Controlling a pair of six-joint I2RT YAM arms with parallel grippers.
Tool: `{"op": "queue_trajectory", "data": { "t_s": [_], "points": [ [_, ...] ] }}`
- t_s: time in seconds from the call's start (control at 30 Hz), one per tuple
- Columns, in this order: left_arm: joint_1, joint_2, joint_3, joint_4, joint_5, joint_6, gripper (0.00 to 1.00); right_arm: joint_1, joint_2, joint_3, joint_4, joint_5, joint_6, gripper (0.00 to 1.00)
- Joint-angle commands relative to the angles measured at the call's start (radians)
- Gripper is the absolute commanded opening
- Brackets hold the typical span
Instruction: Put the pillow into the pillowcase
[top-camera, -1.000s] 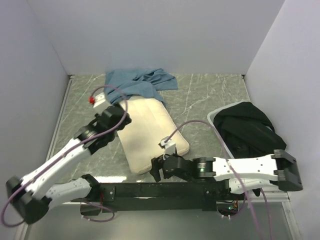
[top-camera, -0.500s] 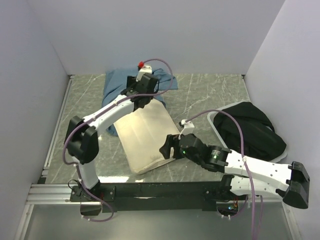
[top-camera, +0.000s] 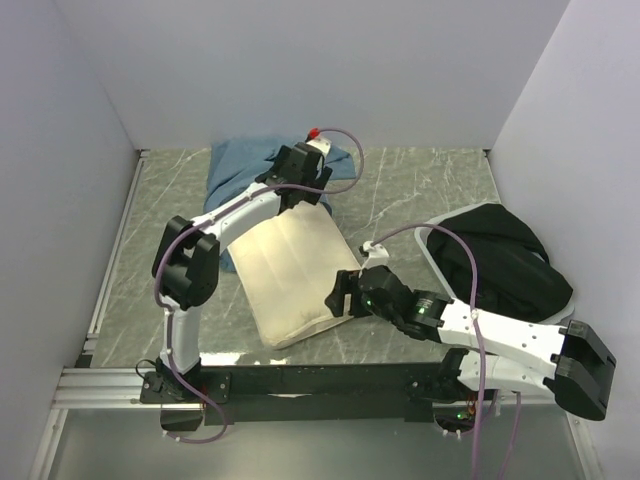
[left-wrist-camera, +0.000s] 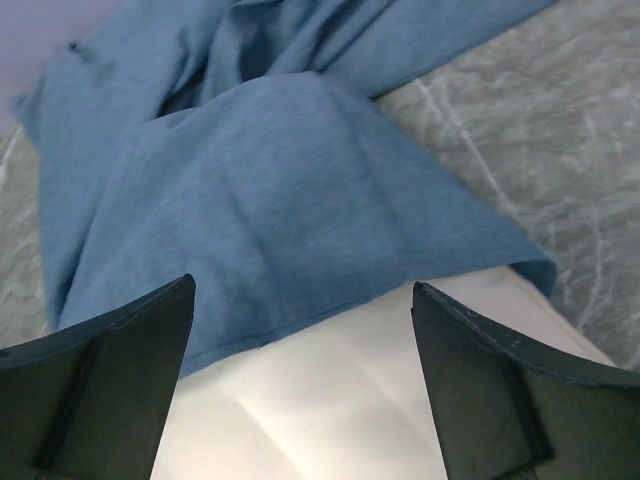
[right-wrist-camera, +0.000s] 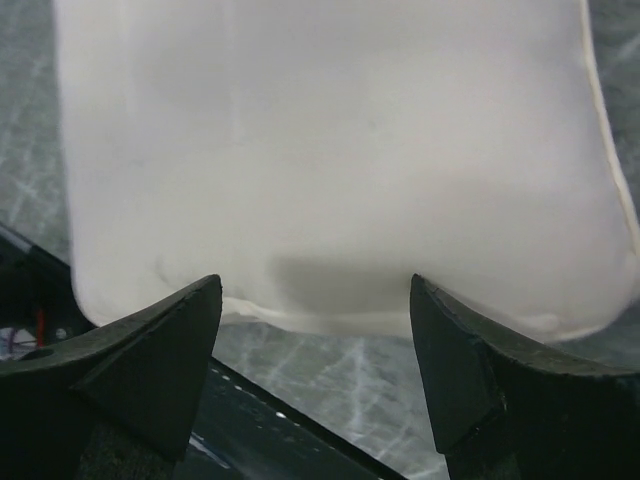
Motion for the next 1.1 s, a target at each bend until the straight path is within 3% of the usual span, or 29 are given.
{"op": "queue_trajectory", "data": {
  "t_s": [0.0,0.27,0.33,0.37,0.47,0.5,0.7,0.83,1.03,1.07],
  "points": [
    [-0.011,0.039,0.048,0.073,0.106,0.054,0.93,-0.018,-0.046,-0.059,0.059,0.011,0.02,0.8],
    [-0.017,0.115,0.031,0.19,0.064,0.048,0.86,-0.022,-0.015,-0.078,0.078,-0.019,0.026,0.77],
    [-0.017,0.135,0.046,0.202,0.004,0.042,0.71,-0.022,-0.003,-0.087,0.096,-0.032,0.037,0.77],
    [-0.017,0.14,0.054,0.212,-0.019,0.038,0.5,-0.022,0.0,-0.092,0.101,-0.035,0.039,0.77],
    [-0.014,0.132,0.074,0.236,-0.069,0.013,0.17,-0.022,0.029,-0.101,0.116,-0.037,0.049,0.77],
    [-0.014,0.125,0.077,0.238,-0.075,0.011,0.03,-0.022,0.037,-0.099,0.118,-0.04,0.049,0.76],
    [-0.006,-0.011,0.074,0.238,-0.108,-0.024,0.01,-0.022,0.085,-0.112,0.122,-0.037,0.062,0.71],
    [0.058,-0.107,0.106,0.161,-0.105,-0.165,0.01,-0.022,0.131,-0.115,0.128,-0.042,0.072,0.6],
    [0.193,-0.253,0.06,0.101,-0.004,-0.317,0.03,-0.022,0.138,-0.124,0.128,-0.036,0.08,0.11],
    [0.212,-0.286,0.03,0.103,0.017,-0.332,0.03,-0.022,0.138,-0.124,0.119,-0.032,0.075,0.08]
  ]
}}
